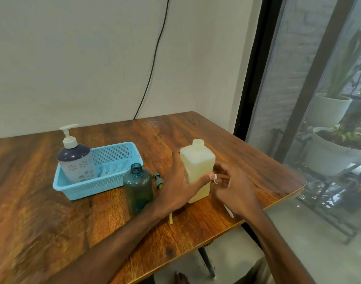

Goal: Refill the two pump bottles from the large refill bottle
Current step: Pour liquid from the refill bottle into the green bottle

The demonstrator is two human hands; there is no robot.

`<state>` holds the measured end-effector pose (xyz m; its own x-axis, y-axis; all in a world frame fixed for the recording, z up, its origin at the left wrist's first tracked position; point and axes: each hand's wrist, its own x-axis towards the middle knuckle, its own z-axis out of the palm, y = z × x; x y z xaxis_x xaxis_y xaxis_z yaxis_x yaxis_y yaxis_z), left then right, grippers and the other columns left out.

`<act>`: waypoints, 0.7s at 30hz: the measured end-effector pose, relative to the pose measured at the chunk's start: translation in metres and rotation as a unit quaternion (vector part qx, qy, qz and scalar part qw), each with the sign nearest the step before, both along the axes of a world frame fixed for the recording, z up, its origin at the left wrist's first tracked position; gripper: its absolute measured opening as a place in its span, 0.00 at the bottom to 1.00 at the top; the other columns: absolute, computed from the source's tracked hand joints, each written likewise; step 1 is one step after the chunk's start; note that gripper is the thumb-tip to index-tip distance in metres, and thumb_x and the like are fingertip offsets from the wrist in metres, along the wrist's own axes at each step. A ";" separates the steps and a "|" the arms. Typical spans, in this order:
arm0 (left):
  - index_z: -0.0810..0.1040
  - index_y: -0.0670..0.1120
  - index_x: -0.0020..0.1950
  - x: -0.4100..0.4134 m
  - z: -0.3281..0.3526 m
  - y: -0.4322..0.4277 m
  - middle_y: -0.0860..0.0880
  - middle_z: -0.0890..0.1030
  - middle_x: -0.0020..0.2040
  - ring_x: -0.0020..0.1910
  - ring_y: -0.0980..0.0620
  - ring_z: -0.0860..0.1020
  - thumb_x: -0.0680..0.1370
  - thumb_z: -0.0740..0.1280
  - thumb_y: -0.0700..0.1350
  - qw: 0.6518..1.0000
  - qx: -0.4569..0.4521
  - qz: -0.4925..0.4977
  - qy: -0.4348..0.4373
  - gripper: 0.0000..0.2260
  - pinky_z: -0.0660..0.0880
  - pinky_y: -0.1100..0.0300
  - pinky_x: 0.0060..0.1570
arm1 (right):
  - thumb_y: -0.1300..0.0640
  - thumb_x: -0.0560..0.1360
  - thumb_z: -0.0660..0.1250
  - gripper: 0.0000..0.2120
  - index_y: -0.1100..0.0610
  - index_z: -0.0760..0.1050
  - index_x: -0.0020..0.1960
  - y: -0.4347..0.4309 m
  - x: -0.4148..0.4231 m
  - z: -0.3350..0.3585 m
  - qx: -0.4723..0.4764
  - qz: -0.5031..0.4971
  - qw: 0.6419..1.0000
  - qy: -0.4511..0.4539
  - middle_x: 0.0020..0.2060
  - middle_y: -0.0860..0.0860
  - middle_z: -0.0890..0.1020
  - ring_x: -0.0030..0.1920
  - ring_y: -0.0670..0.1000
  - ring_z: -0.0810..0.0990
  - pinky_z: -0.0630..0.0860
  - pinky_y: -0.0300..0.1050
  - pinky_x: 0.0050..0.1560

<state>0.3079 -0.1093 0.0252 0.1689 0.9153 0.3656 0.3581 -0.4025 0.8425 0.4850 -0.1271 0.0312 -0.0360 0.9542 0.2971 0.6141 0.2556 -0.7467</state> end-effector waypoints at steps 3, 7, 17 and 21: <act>0.51 0.59 0.79 -0.001 0.008 -0.009 0.56 0.68 0.73 0.65 0.59 0.74 0.75 0.75 0.59 1.000 0.031 0.007 0.000 0.42 0.75 0.76 0.49 | 0.62 0.70 0.78 0.33 0.52 0.71 0.72 -0.007 -0.006 -0.006 -0.018 0.072 0.997 0.036 0.58 0.37 0.79 0.56 0.33 0.78 0.75 0.26 0.49; 0.45 0.61 0.82 -0.010 0.020 -0.033 0.61 0.57 0.81 0.72 0.66 0.58 0.77 0.72 0.62 0.989 0.097 0.069 0.083 0.44 0.58 0.80 0.57 | 0.39 0.62 0.79 0.45 0.49 0.67 0.74 -0.002 -0.024 -0.015 0.001 0.049 0.996 0.075 0.64 0.41 0.78 0.63 0.40 0.77 0.79 0.37 0.55; 0.70 0.49 0.69 -0.082 0.018 -0.081 0.51 0.73 0.71 0.72 0.55 0.68 0.75 0.77 0.46 0.930 0.273 0.213 0.126 0.26 0.63 0.67 0.72 | 0.41 0.66 0.79 0.44 0.49 0.64 0.76 0.001 -0.062 -0.019 0.057 -0.034 0.995 0.080 0.70 0.47 0.75 0.67 0.50 0.76 0.79 0.48 0.59; 0.65 0.53 0.73 -0.100 0.011 -0.073 0.54 0.69 0.72 0.70 0.59 0.65 0.73 0.78 0.53 0.941 0.185 0.262 0.111 0.33 0.67 0.61 0.71 | 0.43 0.67 0.79 0.44 0.50 0.62 0.77 0.001 -0.074 -0.019 0.050 -0.024 0.995 0.082 0.71 0.48 0.74 0.68 0.50 0.75 0.75 0.40 0.55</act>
